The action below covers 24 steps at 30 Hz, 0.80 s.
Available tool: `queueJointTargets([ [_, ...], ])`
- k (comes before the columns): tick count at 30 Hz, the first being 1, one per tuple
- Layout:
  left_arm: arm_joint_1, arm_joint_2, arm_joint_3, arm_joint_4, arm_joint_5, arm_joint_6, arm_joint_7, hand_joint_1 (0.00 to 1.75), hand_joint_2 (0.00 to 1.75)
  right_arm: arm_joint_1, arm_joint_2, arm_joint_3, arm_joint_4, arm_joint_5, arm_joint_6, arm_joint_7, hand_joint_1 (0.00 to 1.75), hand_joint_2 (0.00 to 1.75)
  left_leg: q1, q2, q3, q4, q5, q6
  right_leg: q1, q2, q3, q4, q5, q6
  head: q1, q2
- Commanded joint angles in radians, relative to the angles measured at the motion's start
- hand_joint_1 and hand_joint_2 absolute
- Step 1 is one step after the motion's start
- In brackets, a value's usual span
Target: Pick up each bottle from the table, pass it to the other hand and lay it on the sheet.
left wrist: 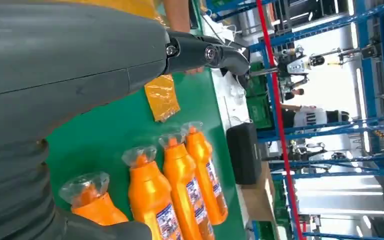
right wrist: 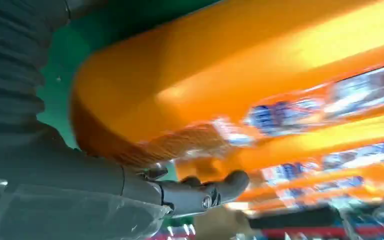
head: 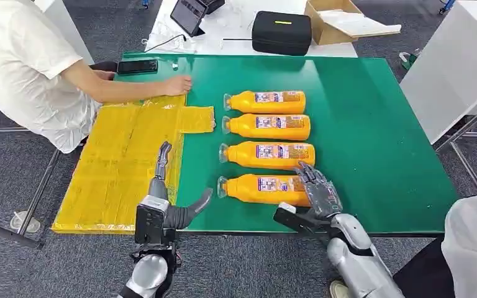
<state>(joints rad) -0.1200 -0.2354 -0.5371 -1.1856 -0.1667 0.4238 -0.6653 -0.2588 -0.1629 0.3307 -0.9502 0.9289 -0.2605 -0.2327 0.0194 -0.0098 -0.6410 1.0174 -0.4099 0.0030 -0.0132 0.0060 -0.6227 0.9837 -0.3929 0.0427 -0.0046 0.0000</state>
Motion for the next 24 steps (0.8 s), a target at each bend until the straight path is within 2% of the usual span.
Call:
queueJointTargets([
  [1, -0.015, 0.035, -0.017, 0.011, 0.001, 0.006, 0.001, 0.0, 1.75, -0.063, -0.005, 0.053, 0.167, 0.001, 0.058, 0.023, 1.34, 1.75, 0.0, 0.001, 0.003, -0.001, -0.001, 0.0, 0.001, 0.001, 0.003, -0.001, 0.0, -0.001, 0.0, 0.0],
  [2, -0.016, 0.033, -0.015, 0.013, 0.003, 0.007, 0.0, 0.0, 1.75, -0.069, -0.008, 0.055, 0.18, -0.005, 0.072, 0.022, 1.73, 1.75, 0.0, 0.002, 0.005, -0.001, -0.001, 0.001, 0.0, 0.001, 0.005, -0.001, -0.001, -0.002, 0.0, 0.0],
  [3, -0.017, 0.033, -0.013, 0.015, 0.004, 0.009, -0.001, 0.0, 1.75, -0.072, -0.01, 0.055, 0.187, -0.008, 0.078, 0.02, 1.75, 1.75, 0.0, 0.001, 0.004, -0.001, 0.0, 0.001, 0.0, 0.001, 0.004, -0.001, 0.0, -0.001, 0.0, 0.0],
  [7, -0.012, 0.018, -0.005, 0.015, 0.002, 0.011, -0.004, 0.0, 1.75, -0.076, -0.015, 0.059, 0.221, -0.036, 0.109, -0.006, 1.75, 1.75, -0.001, 0.002, 0.01, -0.002, -0.001, 0.001, 0.0, 0.0, 0.009, -0.002, -0.001, -0.003, 0.0, 0.0],
  [13, -0.016, 0.015, -0.002, 0.019, -0.002, 0.012, -0.009, 0.0, 1.75, -0.07, -0.006, 0.045, 0.215, -0.067, 0.083, -0.031, 1.75, 1.75, 0.0, 0.0, 0.012, -0.002, 0.0, 0.001, 0.001, -0.001, 0.012, -0.002, 0.0, -0.002, 0.0, 0.0],
  [24, 0.0, 0.033, -0.014, 0.0, 0.036, 0.016, -0.032, 0.0, 1.75, 0.017, 0.042, -0.021, 0.049, -0.168, -0.008, -0.135, 1.75, 1.75, 0.0, 0.001, 0.013, -0.002, -0.001, 0.0, 0.001, 0.0, 0.012, -0.002, -0.001, -0.003, 0.0, 0.0],
])
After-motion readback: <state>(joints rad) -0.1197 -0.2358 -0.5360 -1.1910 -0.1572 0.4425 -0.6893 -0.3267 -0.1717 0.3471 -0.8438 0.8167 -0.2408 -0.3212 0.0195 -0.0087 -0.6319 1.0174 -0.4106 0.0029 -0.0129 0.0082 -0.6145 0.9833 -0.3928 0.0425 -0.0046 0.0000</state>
